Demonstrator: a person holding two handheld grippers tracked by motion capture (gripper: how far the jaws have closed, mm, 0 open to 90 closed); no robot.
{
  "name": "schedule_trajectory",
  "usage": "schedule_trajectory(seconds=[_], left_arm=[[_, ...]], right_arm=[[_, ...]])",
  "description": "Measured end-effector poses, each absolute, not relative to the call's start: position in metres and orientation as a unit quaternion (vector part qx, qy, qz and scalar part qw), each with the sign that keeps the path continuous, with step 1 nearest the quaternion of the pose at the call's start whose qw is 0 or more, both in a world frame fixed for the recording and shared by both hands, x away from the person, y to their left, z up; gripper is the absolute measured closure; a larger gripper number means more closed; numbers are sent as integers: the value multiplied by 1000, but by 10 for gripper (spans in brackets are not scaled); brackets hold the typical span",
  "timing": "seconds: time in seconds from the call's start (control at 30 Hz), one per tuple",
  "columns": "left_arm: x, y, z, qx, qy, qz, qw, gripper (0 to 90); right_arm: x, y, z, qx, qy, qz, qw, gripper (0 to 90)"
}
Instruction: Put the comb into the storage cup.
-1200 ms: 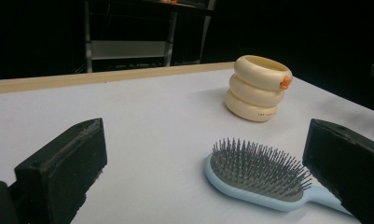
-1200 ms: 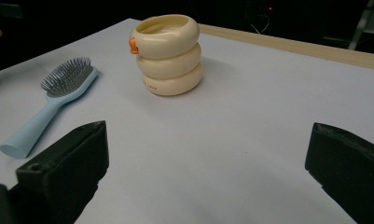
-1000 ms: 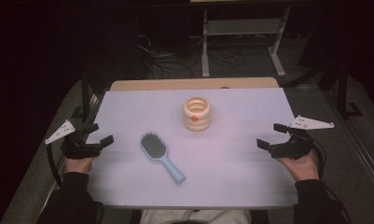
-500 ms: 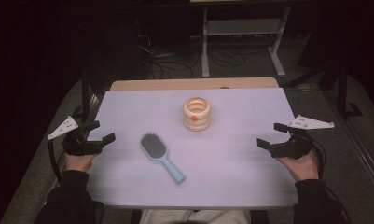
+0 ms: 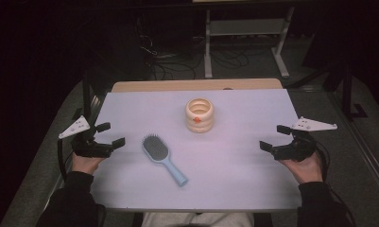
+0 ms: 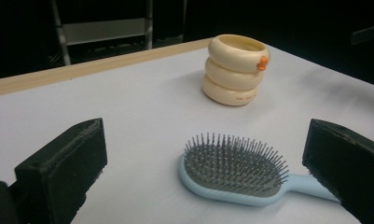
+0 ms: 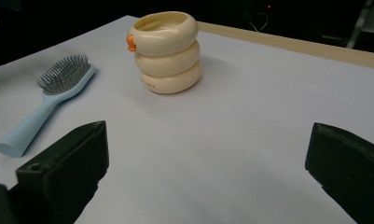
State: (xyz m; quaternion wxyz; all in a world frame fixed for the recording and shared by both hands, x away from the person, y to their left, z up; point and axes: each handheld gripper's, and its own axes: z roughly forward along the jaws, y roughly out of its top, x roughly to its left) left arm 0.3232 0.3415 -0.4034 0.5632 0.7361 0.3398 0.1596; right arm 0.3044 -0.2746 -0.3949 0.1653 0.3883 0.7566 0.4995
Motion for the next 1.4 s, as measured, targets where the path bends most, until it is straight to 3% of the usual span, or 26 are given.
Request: schedule_trajectory(seconds=[1.4], left_arm=[[336, 261, -403, 797, 265, 93, 534, 0]], right_arm=[[305, -270, -398, 385, 764, 493, 160, 0]])
